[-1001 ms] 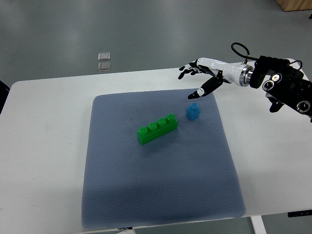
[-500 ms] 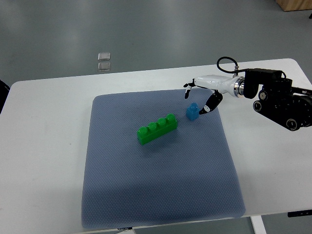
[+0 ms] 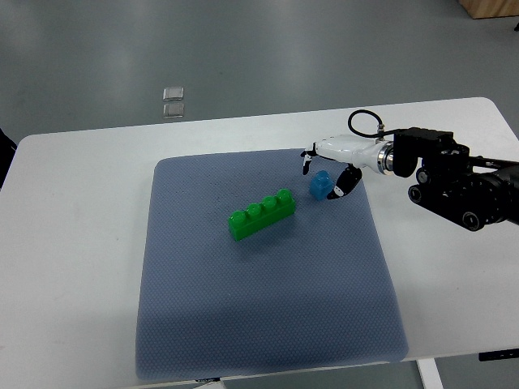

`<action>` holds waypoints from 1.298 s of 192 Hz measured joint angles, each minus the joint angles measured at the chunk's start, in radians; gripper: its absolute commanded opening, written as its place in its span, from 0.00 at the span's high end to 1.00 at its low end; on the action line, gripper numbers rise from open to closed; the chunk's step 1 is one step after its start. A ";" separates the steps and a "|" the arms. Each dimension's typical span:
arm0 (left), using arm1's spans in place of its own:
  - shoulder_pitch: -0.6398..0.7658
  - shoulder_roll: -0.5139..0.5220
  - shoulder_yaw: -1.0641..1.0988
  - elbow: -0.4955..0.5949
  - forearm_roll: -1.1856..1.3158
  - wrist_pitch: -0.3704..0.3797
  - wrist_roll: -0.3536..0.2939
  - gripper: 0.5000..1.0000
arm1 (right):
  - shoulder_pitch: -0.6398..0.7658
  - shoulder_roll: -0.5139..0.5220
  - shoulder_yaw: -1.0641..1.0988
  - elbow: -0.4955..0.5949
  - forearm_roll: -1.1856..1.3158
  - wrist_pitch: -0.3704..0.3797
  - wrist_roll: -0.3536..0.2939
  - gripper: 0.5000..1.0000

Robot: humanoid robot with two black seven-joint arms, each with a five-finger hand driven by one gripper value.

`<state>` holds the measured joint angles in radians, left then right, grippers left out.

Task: Stack blue block on green block with right hand
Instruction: 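Close the right hand fingers around the blue block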

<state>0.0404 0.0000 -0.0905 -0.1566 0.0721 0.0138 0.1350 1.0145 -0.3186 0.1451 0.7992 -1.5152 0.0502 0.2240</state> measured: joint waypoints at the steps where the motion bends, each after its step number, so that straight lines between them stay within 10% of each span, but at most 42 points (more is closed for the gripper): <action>1: 0.000 0.000 0.000 0.000 0.000 0.000 0.000 0.00 | 0.000 0.000 -0.001 0.000 -0.001 -0.001 0.000 0.25; 249: 0.000 0.000 0.000 0.000 0.000 0.000 0.000 0.00 | 0.007 -0.010 -0.039 0.003 -0.042 -0.014 0.004 0.65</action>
<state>0.0400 0.0000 -0.0905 -0.1565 0.0721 0.0138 0.1350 1.0219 -0.3285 0.1061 0.8019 -1.5567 0.0365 0.2279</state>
